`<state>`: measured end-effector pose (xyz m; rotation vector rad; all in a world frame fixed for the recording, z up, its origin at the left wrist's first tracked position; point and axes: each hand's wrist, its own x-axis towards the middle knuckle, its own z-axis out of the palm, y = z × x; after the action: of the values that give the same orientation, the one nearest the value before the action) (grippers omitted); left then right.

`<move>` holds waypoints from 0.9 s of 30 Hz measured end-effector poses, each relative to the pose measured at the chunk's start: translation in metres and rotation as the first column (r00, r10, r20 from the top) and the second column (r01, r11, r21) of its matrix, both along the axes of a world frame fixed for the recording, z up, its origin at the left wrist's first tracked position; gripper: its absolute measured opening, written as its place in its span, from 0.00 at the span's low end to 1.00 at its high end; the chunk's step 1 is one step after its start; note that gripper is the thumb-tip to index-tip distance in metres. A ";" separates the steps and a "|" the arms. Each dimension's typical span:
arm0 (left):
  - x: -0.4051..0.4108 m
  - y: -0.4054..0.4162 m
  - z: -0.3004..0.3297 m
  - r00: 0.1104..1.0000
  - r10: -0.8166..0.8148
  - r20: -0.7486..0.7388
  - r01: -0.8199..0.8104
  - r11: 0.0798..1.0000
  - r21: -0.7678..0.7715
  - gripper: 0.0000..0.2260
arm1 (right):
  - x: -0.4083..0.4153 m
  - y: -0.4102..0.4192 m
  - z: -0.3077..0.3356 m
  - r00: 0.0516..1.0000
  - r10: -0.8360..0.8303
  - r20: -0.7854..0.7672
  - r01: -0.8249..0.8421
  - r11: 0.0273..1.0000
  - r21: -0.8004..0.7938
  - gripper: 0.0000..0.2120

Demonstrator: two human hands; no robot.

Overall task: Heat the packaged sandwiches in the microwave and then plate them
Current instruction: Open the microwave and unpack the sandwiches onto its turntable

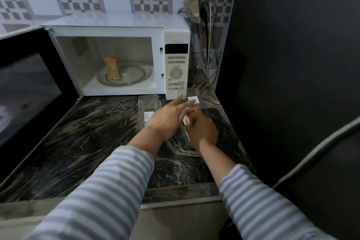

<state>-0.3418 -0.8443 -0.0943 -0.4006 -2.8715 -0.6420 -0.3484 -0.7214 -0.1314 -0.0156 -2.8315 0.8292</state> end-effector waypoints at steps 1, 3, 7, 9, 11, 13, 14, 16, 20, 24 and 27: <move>-0.002 0.000 0.003 1.000 0.001 -0.003 -0.001 1.000 0.011 0.19 | 0.002 0.002 0.003 1.000 -0.006 -0.004 0.006 1.000 -0.005 0.17; -0.006 0.000 0.008 1.000 0.001 0.005 -0.001 1.000 0.023 0.19 | 0.008 0.008 0.009 1.000 -0.007 -0.011 0.008 1.000 0.009 0.21; -0.009 0.002 0.009 1.000 0.009 0.019 -0.010 0.999 0.034 0.18 | 0.026 0.026 0.013 1.000 -0.003 -0.024 0.003 1.000 0.004 0.29; -0.008 0.003 0.006 0.999 0.025 0.027 -0.026 0.999 0.038 0.18 | 0.038 0.038 0.011 0.999 -0.014 -0.050 0.014 1.000 -0.014 0.32; -0.004 0.005 -0.001 1.000 0.023 0.007 -0.023 0.999 0.040 0.18 | 0.051 0.052 0.008 0.995 -0.041 -0.095 0.037 0.998 -0.048 0.30; 0.003 0.005 -0.014 1.000 0.007 -0.007 -0.006 0.999 0.039 0.18 | 0.061 0.067 0.006 0.991 -0.077 -0.109 0.069 0.995 -0.068 0.28; 0.007 0.005 -0.023 1.000 -0.005 -0.007 0.005 0.999 0.042 0.18 | 0.064 0.074 0.005 0.991 -0.089 -0.103 0.081 0.994 -0.075 0.28; 0.018 0.005 -0.041 0.999 -0.025 -0.022 0.025 0.999 0.024 0.18 | 0.068 0.085 0.007 0.990 -0.102 -0.101 0.092 0.991 -0.097 0.29; 0.038 0.008 -0.079 0.998 -0.024 -0.054 0.017 0.993 -0.121 0.19 | 0.068 0.092 0.017 0.984 -0.107 -0.144 0.086 0.986 -0.143 0.30; 0.045 0.012 -0.090 0.998 -0.015 -0.059 0.005 0.987 -0.159 0.19 | 0.067 0.084 0.026 0.982 -0.078 -0.171 0.052 0.987 -0.151 0.30; 0.047 0.008 -0.088 0.994 -0.055 -0.097 0.030 0.971 -0.239 0.19 | 0.065 0.074 0.038 0.982 -0.044 -0.185 0.016 0.989 -0.147 0.30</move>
<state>-0.2949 -0.8367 -0.1827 -0.5134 -2.8538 -0.2737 -0.2839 -0.6476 -0.0937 -0.0007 -2.5849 0.9735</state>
